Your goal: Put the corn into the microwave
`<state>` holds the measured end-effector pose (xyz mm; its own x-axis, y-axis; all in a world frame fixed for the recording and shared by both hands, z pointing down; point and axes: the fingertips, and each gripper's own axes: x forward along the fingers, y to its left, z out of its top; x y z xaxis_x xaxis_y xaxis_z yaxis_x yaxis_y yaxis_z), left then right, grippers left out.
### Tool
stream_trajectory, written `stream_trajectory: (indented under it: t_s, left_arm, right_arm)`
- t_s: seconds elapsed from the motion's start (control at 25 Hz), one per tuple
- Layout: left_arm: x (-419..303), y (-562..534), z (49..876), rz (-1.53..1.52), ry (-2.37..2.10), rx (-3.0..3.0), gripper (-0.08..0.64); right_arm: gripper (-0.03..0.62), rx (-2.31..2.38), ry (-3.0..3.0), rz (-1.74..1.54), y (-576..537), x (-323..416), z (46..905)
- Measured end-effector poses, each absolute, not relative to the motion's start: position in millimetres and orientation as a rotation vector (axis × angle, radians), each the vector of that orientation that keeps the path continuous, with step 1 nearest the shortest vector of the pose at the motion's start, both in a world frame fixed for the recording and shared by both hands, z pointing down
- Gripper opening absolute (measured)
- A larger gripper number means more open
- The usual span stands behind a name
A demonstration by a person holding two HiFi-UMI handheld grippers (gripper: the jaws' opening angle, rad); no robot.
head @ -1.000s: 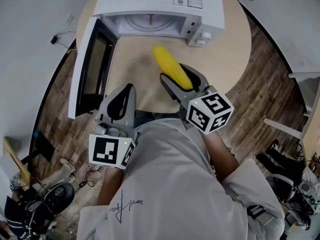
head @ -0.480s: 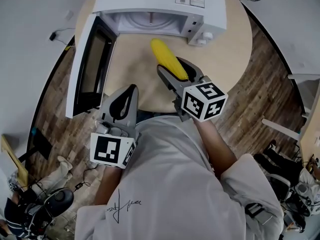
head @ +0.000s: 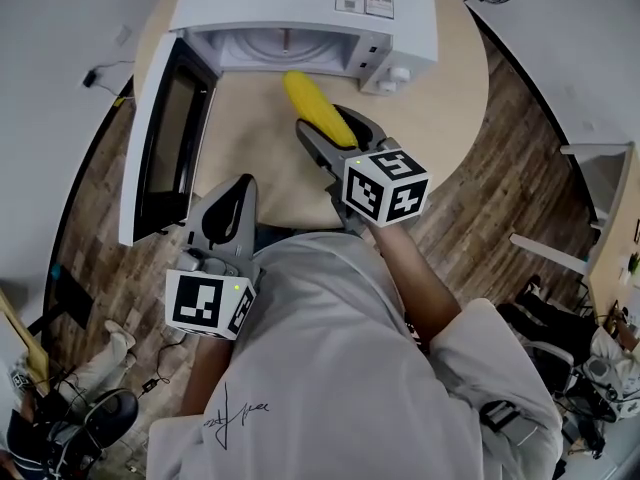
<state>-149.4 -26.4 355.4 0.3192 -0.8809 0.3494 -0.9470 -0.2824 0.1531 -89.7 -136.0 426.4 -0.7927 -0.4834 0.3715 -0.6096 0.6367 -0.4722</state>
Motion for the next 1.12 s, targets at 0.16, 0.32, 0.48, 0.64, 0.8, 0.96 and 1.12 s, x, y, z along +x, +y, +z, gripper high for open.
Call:
stream_trajectory:
  t_s: [0.16, 0.32, 0.48, 0.64, 0.8, 0.96, 1.12]
  left_arm:
    - [-148, -29, 357, 0.270, -1.624, 2.262, -0.012]
    - [-150, -31, 357, 0.262, -1.628, 2.259, -0.012]
    - [-153, -32, 355, 0.254, -1.639, 2.251, -0.012]
    - [-158, -32, 349, 0.211, -1.652, 2.241, -0.012]
    - [-161, -32, 352, 0.217, -1.648, 2.229, -0.012]
    - [-162, -32, 351, 0.188, -1.621, 2.219, -0.012]
    - [-164, -36, 347, 0.162, -1.608, 2.217, -0.012]
  right_arm:
    - [0.267, 0.917, -2.631, 0.869, -143, -87, 431]
    - [0.266, 0.943, -2.616, 0.869, -154, -85, 437]
    - [0.267, 0.960, -2.605, 0.865, -167, -85, 441]
    - [0.265, 0.970, -2.601, 0.881, -182, -89, 444]
    - [0.265, 0.973, -2.587, 0.864, -191, -93, 451]
    - [0.265, 0.970, -2.571, 0.855, -198, -101, 459]
    - [0.265, 0.980, -2.562, 0.853, -207, -110, 465]
